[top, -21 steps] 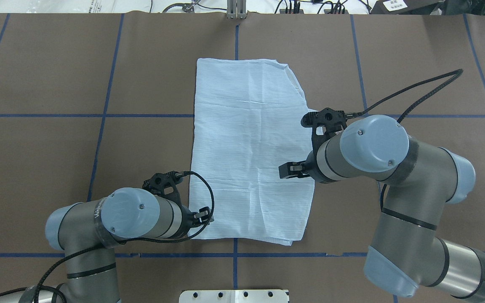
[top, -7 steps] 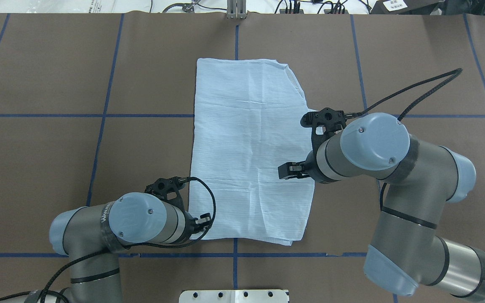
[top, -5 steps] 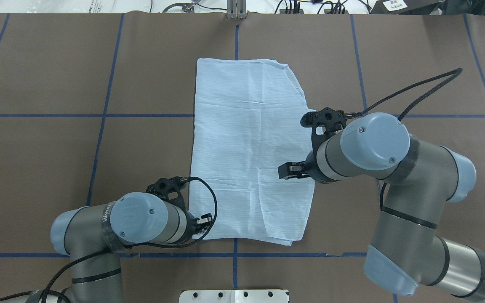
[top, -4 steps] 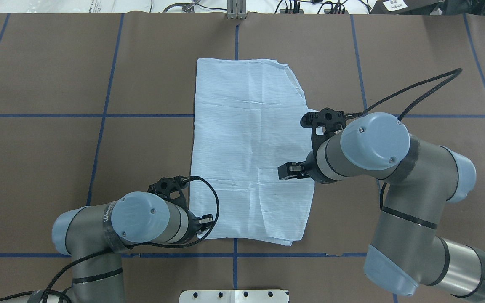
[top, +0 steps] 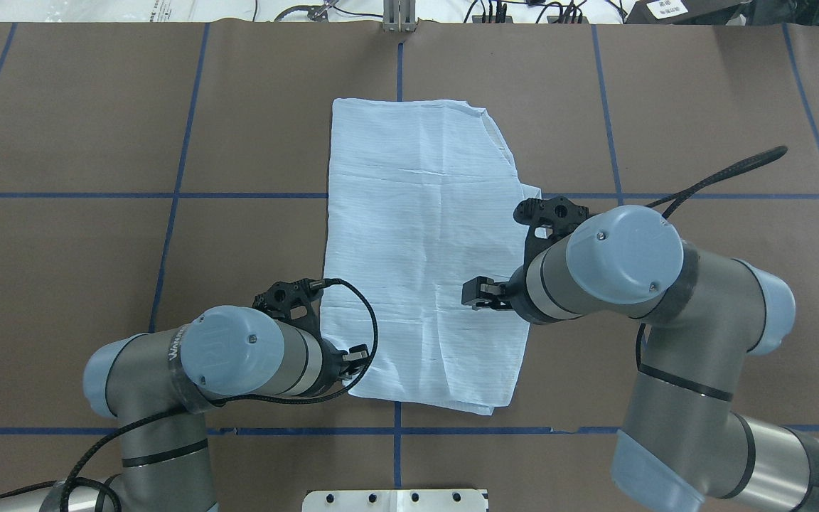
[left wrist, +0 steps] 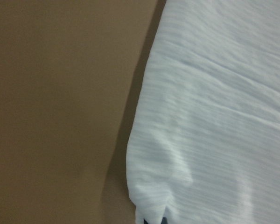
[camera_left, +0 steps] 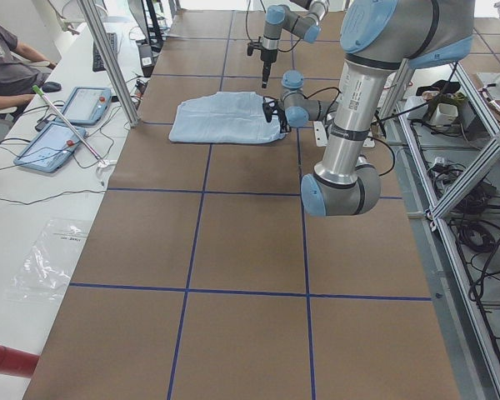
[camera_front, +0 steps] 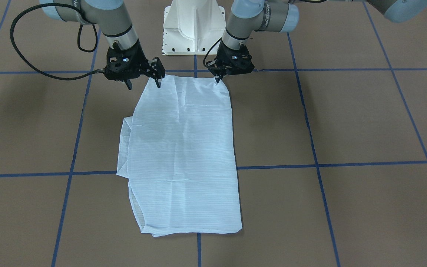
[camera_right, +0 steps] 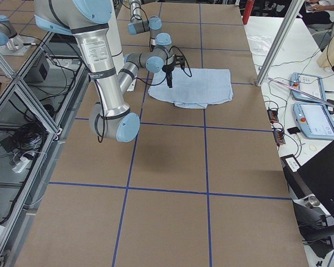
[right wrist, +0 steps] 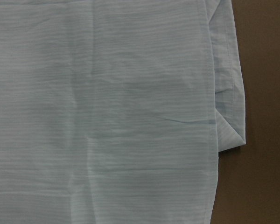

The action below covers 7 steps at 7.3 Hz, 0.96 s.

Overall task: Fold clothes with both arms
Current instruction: 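Lower the right gripper to the shirt's near edge beside the left gripper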

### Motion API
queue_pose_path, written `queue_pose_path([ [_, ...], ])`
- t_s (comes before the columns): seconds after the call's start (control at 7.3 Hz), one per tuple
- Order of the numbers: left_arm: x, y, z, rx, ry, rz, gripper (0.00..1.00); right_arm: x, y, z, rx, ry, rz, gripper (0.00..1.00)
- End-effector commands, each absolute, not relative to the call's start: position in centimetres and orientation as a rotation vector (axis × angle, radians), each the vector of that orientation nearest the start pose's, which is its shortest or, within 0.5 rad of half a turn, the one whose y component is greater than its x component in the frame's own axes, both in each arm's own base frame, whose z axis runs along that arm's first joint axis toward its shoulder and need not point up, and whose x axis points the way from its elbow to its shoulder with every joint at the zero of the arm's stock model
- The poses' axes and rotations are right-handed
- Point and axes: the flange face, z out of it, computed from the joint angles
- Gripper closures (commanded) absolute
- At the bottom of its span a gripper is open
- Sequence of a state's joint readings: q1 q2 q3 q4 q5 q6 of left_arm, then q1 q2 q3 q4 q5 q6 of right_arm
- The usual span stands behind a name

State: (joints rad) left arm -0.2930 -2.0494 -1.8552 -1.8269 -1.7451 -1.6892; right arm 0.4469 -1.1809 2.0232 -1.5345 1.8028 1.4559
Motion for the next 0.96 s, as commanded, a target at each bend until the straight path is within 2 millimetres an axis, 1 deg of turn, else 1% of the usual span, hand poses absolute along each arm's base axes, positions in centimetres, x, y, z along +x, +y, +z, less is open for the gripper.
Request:
queue_pose_path([
  [0.0,55.0,-29.9,23.0,-0.056,1.04,-0.293,1.0,-48.9,-30.6,25.4,-0.067,-0.882,0.4,0.0],
  [0.14,54.8,-30.2,23.0,-0.053,1.04,-0.299,1.0,-50.1,-28.9,25.8,-0.107,-0.868,0.475,0.0],
  [0.27,54.8,-30.3,23.2,-0.051,1.037,-0.299,1.0,-50.5,-28.6,26.3,-0.143,-0.847,0.563,0.0],
  [0.41,54.9,-30.2,23.1,-0.053,1.04,-0.299,1.0,-51.7,-28.0,27.4,-0.174,-0.817,0.609,0.0],
  [0.55,55.0,-30.3,23.3,-0.051,1.037,-0.299,1.0,-52.7,-27.6,28.0,-0.194,-0.796,0.638,0.0],
  [0.82,55.0,-30.4,23.5,-0.049,1.035,-0.301,1.0,-54.2,-26.9,29.8,-0.2,-0.75,0.635,0.0],
])
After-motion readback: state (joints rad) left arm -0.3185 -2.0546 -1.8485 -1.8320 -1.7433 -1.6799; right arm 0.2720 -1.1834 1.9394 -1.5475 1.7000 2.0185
